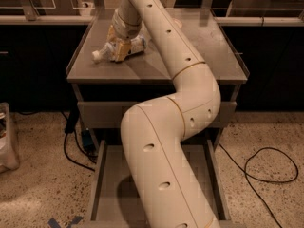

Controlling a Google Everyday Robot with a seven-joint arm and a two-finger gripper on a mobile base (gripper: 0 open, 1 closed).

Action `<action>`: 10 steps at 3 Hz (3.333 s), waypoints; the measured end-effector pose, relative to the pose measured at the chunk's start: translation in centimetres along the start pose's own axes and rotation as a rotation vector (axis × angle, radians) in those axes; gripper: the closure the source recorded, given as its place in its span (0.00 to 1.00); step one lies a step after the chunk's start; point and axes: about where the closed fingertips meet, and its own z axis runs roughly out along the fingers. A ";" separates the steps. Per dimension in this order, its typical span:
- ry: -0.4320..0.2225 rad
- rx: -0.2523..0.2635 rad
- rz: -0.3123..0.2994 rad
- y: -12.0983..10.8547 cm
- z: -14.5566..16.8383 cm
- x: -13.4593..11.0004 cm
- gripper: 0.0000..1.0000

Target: Place blue plastic bottle into middle drawer

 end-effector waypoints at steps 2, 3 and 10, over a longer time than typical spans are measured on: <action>0.001 0.056 -0.006 -0.4 -6.8 -0.9 1.00; 0.045 0.103 0.008 -0.8 -11.8 -1.3 1.00; 0.099 0.544 0.192 10.8 -36.9 -10.4 1.00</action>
Offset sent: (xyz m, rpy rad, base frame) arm -0.0968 -0.0529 0.0975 0.0094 -0.0896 -0.0428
